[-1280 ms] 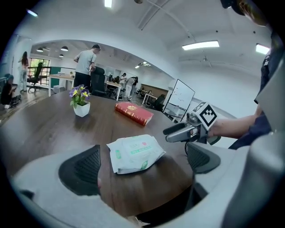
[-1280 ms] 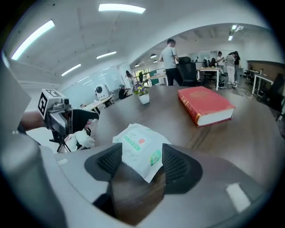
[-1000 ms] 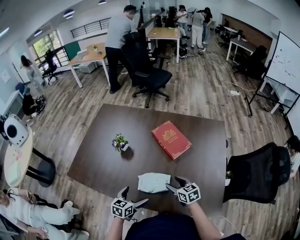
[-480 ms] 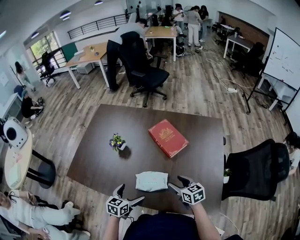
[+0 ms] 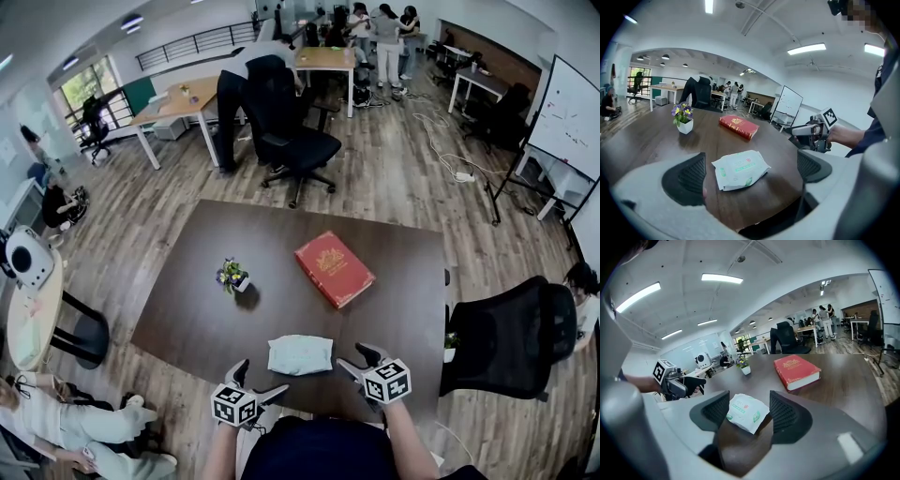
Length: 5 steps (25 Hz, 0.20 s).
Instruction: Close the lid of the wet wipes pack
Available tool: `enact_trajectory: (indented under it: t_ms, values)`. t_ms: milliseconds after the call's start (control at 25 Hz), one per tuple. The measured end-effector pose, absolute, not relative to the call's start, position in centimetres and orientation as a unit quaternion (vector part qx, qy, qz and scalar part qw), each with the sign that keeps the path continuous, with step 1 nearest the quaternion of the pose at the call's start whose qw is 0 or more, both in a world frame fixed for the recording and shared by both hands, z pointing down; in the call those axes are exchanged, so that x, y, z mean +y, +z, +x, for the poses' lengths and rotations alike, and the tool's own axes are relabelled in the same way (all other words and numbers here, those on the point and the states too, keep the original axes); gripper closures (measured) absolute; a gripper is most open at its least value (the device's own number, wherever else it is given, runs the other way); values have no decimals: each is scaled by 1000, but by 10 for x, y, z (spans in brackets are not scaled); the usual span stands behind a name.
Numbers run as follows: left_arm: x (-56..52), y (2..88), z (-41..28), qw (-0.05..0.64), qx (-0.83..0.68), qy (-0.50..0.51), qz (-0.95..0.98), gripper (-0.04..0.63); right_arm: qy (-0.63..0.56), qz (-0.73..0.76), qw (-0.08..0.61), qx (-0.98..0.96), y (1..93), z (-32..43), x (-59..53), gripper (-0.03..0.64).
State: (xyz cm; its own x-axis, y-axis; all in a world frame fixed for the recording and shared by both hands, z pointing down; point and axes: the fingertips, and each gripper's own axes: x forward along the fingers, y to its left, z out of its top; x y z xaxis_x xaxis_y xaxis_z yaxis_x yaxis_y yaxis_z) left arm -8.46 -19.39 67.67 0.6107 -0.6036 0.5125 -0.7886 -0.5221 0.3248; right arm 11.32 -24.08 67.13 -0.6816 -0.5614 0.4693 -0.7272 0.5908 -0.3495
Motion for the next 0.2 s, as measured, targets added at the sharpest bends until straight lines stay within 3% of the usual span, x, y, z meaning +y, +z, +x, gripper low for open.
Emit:
enact_trajectory:
  t_ms: [200]
  values:
    - [-197,673,-81,269,-409,170,855,-3,259,361,165,-880,669,116,-241,313]
